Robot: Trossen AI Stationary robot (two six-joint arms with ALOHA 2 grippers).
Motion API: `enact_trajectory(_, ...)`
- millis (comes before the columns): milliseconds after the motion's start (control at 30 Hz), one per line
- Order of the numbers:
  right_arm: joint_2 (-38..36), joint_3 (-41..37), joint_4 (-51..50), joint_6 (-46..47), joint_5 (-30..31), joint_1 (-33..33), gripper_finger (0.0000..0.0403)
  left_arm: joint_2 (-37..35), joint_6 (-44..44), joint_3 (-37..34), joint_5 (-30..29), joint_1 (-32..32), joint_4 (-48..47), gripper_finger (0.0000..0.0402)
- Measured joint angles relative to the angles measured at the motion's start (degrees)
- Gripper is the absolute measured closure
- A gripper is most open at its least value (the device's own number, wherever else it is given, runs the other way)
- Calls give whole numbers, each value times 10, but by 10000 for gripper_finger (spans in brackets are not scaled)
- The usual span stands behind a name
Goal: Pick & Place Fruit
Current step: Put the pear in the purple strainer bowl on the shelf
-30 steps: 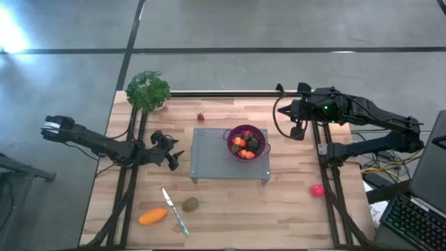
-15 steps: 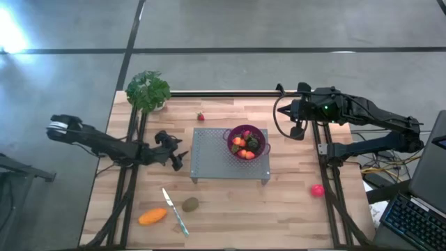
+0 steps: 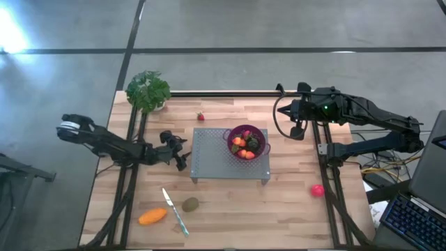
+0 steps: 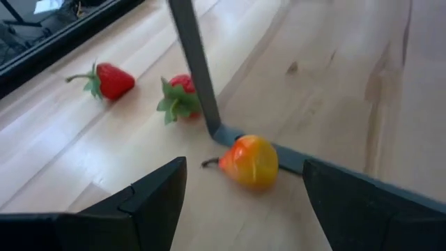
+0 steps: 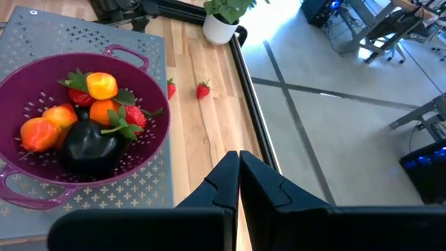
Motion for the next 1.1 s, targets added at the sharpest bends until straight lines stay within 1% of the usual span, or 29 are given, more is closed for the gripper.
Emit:
enact_trajectory(200,0,0,-2,2,0,0,394,31,11,8,4,7,16,110)
enact_trajectory(400,0,0,-1,2,0,0,394,68,13,29,27,24,19,110)
enact_trajectory(533,0,0,-2,8,0,0,394,93,15,39,28,33,27,110)
enact_trajectory(667,0,0,-2,9,0,0,394,104,15,44,29,44,32,110)
enact_trajectory(833,0,0,-2,9,0,0,394,116,11,47,51,57,32,110)
enact_trajectory(1100,0,0,-2,8,0,0,394,133,10,53,51,63,43,110)
